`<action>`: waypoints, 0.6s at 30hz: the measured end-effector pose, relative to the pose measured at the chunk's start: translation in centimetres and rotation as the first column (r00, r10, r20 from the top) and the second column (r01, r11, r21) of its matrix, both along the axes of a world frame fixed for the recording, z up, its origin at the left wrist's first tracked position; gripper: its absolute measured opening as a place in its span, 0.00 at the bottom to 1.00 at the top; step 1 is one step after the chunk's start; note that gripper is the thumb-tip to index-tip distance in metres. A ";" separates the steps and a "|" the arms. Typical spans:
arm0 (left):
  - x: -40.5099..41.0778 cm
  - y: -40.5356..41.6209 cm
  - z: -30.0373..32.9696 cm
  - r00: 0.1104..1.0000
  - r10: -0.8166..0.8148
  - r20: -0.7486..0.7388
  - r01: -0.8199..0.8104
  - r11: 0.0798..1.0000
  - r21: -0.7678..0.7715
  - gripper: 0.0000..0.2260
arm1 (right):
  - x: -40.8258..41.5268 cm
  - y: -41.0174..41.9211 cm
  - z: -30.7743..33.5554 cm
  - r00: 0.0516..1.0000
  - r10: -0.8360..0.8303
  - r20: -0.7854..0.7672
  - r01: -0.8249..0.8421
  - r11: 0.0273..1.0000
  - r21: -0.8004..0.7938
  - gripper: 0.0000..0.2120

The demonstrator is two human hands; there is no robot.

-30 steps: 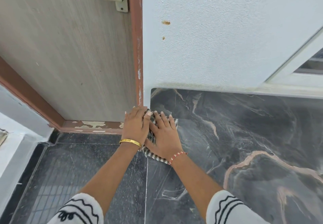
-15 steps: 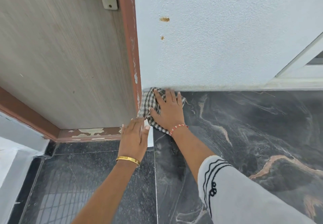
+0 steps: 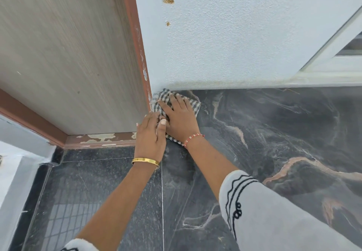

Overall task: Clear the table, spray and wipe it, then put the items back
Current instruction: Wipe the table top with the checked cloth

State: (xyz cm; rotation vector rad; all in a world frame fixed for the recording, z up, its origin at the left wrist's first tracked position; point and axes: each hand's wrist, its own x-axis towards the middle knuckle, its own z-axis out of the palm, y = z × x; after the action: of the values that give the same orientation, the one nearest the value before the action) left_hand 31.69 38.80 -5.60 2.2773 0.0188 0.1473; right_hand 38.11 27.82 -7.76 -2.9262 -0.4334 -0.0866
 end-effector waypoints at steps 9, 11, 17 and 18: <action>-3.4 -4.3 0.2 1.000 -0.011 0.020 0.010 0.999 0.046 0.33 | -8.2 -5.7 -0.1 1.000 -0.006 0.006 0.006 0.999 0.033 0.25; -4.4 -6.0 0.3 0.999 -0.041 -0.013 0.041 0.996 0.080 0.34 | -8.7 -7.9 0.1 1.000 -0.022 -0.010 0.022 0.999 0.030 0.26; -7.1 -12.0 0.2 0.985 -0.160 -0.071 0.170 0.967 0.187 0.37 | -11.1 -16.7 0.4 0.974 -0.210 -0.084 0.209 0.978 -0.016 0.33; -7.6 -12.8 0.2 0.982 -0.170 -0.085 0.184 0.964 0.194 0.37 | -11.8 -17.9 0.4 0.966 -0.241 -0.089 0.240 0.971 -0.024 0.32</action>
State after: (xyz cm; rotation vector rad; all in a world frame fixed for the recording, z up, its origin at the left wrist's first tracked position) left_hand 24.07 25.99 -5.39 2.4718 -0.1720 -0.0231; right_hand 26.32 9.93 -7.34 -2.9668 -0.0637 0.0176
